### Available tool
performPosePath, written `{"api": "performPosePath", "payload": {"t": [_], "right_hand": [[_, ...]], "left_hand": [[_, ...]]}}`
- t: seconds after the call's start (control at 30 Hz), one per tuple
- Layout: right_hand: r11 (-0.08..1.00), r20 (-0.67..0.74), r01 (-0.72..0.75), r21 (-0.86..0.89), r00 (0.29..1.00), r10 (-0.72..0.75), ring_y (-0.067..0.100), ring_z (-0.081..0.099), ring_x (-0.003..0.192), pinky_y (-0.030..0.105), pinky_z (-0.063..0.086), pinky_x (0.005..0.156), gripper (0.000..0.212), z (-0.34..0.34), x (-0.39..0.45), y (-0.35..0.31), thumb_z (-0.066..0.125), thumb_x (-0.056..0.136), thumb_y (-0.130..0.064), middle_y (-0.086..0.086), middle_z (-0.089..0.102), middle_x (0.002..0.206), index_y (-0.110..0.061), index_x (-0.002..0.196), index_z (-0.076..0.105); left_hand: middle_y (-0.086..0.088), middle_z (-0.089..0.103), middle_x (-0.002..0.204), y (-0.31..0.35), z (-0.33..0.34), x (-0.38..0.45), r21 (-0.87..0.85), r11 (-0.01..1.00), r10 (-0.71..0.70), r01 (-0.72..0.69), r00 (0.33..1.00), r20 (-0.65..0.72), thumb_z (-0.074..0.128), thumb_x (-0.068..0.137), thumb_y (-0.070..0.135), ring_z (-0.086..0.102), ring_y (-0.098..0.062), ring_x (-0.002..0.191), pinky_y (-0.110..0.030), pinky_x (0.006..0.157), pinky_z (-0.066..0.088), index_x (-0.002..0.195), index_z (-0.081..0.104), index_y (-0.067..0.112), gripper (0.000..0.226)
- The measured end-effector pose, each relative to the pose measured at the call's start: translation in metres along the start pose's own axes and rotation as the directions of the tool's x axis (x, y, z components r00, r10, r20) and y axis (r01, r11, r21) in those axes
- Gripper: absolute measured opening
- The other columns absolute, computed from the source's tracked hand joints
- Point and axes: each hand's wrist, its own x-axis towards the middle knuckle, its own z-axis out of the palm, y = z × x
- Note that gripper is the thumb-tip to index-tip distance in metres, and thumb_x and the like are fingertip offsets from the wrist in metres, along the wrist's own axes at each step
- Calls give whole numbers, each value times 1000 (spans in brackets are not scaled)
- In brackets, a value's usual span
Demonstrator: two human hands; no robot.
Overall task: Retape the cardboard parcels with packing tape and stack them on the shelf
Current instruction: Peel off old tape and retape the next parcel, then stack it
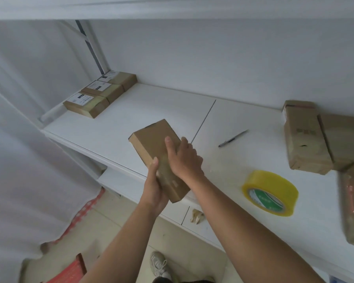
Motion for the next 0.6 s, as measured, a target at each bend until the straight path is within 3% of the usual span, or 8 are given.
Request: {"api": "performPosePath", "payload": {"t": [0.07, 0.13, 0.3, 0.47, 0.6], "right_hand": [[997, 29, 50, 67, 998, -52, 29, 27, 145, 53, 7, 120, 80, 5, -5, -6, 17, 98, -68, 13, 33, 155, -13, 157, 12], [988, 13, 89, 130, 996, -91, 24, 17, 150, 49, 1, 122, 81, 7, -10, -10, 18, 98, -67, 11, 22, 162, -16, 159, 3], [955, -95, 8, 296, 995, 22, 30, 31, 140, 50, 21, 114, 74, -5, -6, -13, 19, 98, -66, 9, 33, 155, -23, 158, 9], [926, -240, 48, 374, 970, 47, 30, 46, 132, 49, 36, 107, 64, -11, 6, -12, 20, 100, -61, 7, 47, 146, -26, 154, 16], [962, -258, 14, 271, 964, 59, 32, 57, 120, 46, 44, 100, 55, -2, 15, -21, 21, 102, -57, 9, 61, 131, -23, 144, 33]], "left_hand": [[-15, 59, 139, 10, 0, -3, -65, 997, -30, 33, 998, 48, 42, 95, 55, 57, -34, 127, -53, 102, 47, 143, 50, 17, 61], [-15, 57, 140, 15, -1, -3, -46, 999, -22, 25, 997, 79, 47, 93, 53, 56, -35, 128, -52, 100, 49, 145, 48, 17, 63], [-14, 64, 132, 24, 8, -3, 132, 991, -28, 14, 993, 110, 56, 88, 51, 62, -32, 121, -48, 98, 51, 136, 56, 17, 58], [-13, 70, 122, 29, 6, 2, 205, 978, -39, 21, 996, 83, 59, 85, 54, 67, -30, 112, -43, 89, 55, 131, 60, 18, 58], [-12, 69, 123, 38, -16, 6, 180, 984, -22, 6, 996, 89, 56, 86, 57, 65, -32, 115, -50, 98, 52, 125, 66, 25, 51]]}}
